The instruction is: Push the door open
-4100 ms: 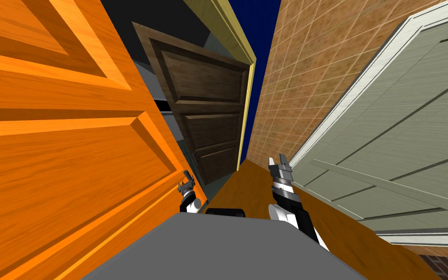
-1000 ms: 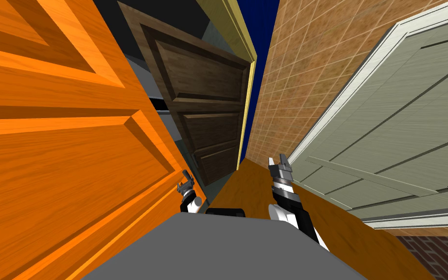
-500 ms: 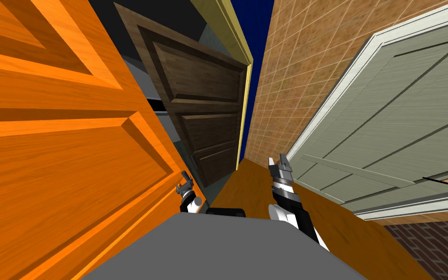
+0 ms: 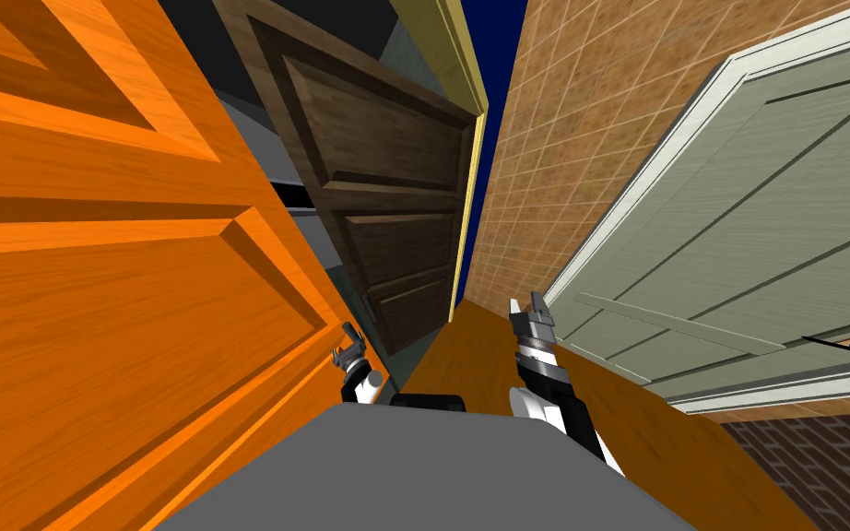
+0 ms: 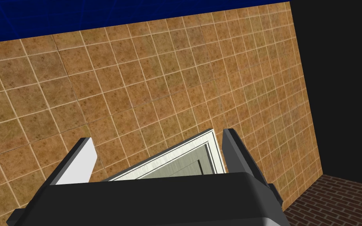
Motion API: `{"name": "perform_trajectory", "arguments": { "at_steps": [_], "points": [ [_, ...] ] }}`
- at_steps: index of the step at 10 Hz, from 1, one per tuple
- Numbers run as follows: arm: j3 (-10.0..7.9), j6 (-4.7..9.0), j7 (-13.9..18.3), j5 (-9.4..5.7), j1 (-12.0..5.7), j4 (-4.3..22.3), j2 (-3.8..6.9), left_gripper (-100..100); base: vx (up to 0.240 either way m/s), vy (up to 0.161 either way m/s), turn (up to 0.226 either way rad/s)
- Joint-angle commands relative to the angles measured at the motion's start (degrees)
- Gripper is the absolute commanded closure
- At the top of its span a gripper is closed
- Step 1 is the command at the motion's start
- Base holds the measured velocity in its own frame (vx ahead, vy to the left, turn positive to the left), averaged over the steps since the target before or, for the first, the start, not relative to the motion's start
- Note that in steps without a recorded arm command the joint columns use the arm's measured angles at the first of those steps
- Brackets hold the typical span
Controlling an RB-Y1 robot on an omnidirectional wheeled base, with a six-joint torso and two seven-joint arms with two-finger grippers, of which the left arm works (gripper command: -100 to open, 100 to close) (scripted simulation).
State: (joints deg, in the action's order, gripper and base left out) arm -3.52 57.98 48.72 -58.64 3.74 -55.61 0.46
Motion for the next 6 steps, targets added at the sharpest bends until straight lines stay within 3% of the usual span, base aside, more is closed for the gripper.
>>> {"name": "perform_trajectory", "arguments": {
  "at_steps": [1, 5, 6],
  "points": [
    [-0.95, 0.28, 0.2, 0.0, 1.64, 0.31, 1.54, 100, 0.01, -0.027, -0.037],
    [-0.95, 0.28, 0.2, 0.0, 1.64, 0.31, 1.54, 100, -0.002, 0.006, 0.005],
    [-0.75, 0.83, -0.2, -0.66, -0.17, 0.91, 0.63, 100, 0.042, 0.02, -0.076]
  ]
}}
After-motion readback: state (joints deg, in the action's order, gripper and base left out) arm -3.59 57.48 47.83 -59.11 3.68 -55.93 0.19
